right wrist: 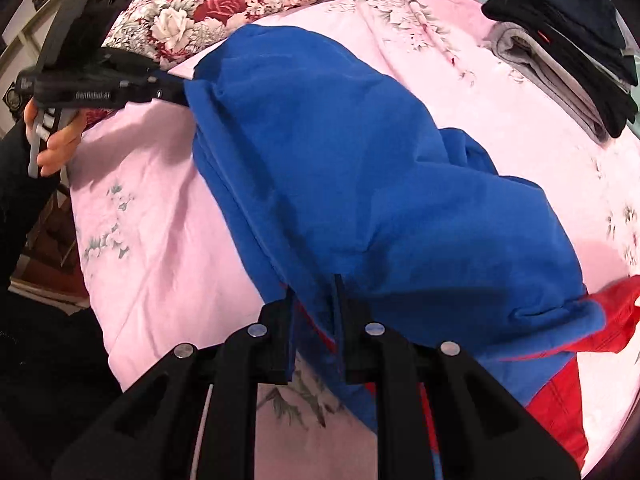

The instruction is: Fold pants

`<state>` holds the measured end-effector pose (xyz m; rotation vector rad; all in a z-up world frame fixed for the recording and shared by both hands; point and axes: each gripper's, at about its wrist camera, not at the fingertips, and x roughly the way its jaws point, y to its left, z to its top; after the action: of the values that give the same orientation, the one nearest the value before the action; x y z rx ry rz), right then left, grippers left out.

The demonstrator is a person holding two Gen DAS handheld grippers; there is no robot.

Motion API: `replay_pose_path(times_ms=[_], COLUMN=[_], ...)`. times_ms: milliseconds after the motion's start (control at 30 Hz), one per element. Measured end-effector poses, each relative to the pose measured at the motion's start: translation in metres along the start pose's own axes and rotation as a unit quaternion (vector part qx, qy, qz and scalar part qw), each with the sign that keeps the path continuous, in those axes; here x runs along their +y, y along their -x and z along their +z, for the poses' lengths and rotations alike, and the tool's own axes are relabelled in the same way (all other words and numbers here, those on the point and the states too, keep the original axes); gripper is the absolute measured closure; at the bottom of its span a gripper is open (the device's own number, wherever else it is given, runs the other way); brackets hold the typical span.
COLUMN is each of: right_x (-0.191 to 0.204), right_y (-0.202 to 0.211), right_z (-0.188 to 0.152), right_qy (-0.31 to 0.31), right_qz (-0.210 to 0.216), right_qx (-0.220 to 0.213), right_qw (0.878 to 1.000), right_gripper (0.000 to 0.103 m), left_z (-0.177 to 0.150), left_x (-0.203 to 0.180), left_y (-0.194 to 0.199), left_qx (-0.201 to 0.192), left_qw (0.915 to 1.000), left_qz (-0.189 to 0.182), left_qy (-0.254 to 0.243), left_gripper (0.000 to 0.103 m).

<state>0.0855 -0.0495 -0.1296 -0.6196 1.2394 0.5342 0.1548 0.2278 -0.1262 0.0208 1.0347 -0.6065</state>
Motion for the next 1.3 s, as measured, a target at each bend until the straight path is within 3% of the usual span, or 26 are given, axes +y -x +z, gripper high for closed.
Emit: replay_pose_path(times_ms=[167, 267, 300, 333, 367, 400, 500, 567, 633, 667, 700, 767, 833, 900, 1033, 1133, 1200, 1300], right_x=[0.0, 0.0, 0.001, 0.002, 0.003, 0.004, 0.005, 0.002, 0.0, 0.002, 0.005, 0.008, 0.008, 0.008, -0.002, -0.013, -0.035, -0.096], right_y=[-0.008, -0.017, -0.019, -0.02, -0.018, -0.015, 0.006, 0.023, 0.031, 0.027, 0.019, -0.002, -0.021, -0.03, -0.024, -0.005, 0.024, 0.069], right_z=[0.002, 0.0, 0.0, 0.0, 0.0, 0.0, 0.002, 0.007, 0.014, 0.018, 0.02, 0.021, 0.018, 0.014, 0.017, 0.019, 0.019, 0.021], right_qy=[-0.006, -0.006, -0.004, -0.003, 0.0, 0.001, -0.012, -0.032, -0.044, -0.038, -0.034, -0.04, -0.055, -0.067, -0.096, -0.108, -0.132, -0.191], right_qz=[0.001, 0.004, 0.005, 0.005, 0.002, 0.003, 0.027, 0.06, 0.066, 0.053, 0.044, 0.046, 0.046, 0.046, 0.059, 0.061, 0.054, -0.002], right_qx=[0.005, 0.024, 0.027, 0.028, 0.029, 0.03, 0.019, -0.012, -0.043, -0.048, -0.041, -0.015, 0.016, 0.025, 0.027, 0.025, 0.009, -0.003], right_qw=[1.0, 1.0, 1.0, 1.0, 1.0, 1.0, 0.999, 0.998, 0.996, 0.997, 0.998, 0.998, 0.997, 0.996, 0.993, 0.992, 0.99, 0.982], right_gripper=[0.087, 0.085, 0.081, 0.078, 0.074, 0.068, 0.055, 0.055, 0.058, 0.072, 0.087, 0.088, 0.088, 0.088, 0.086, 0.078, 0.05, 0.034], left_z=[-0.001, -0.005, -0.007, -0.009, -0.011, -0.016, -0.022, -0.017, -0.003, 0.001, 0.007, 0.014, 0.014, 0.009, -0.001, -0.009, -0.011, -0.011], left_x=[0.002, 0.004, 0.005, 0.005, 0.005, 0.002, -0.008, -0.018, -0.031, -0.036, -0.042, -0.05, -0.053, -0.051, -0.042, -0.036, -0.031, -0.032], left_y=[-0.004, 0.002, 0.005, 0.01, 0.016, 0.026, 0.054, 0.069, 0.075, 0.073, 0.067, 0.05, 0.025, -0.007, -0.054, -0.054, -0.054, -0.054], left_qx=[0.012, 0.004, 0.001, -0.003, -0.011, -0.024, -0.065, -0.098, -0.122, -0.123, -0.12, -0.104, -0.075, -0.029, 0.03, 0.017, 0.013, 0.006], left_qw=[0.9999, 0.9995, 0.999, 0.9984, 0.9978, 0.9975, 0.996, 0.9935, 0.9907, 0.9901, 0.9893, 0.9884, 0.9874, 0.9855, 0.9782, 0.9737, 0.9704, 0.9717], left_qz=[-0.011, -0.032, -0.042, -0.055, -0.063, -0.064, -0.057, -0.047, -0.015, -0.005, 0.009, 0.023, 0.016, 0.007, 0.046, 0.032, 0.02, 0.022], left_qy=[-0.001, 0.005, 0.012, 0.016, 0.019, 0.019, 0.021, 0.032, 0.058, 0.067, 0.082, 0.108, 0.139, 0.167, 0.2, 0.225, 0.24, 0.235], left_gripper=[0.092, 0.082, 0.066, 0.058, 0.035, 0.019, 0.018, 0.018, 0.018, 0.019, 0.019, 0.025, 0.048, 0.101, 0.102, 0.102, 0.1, 0.1])
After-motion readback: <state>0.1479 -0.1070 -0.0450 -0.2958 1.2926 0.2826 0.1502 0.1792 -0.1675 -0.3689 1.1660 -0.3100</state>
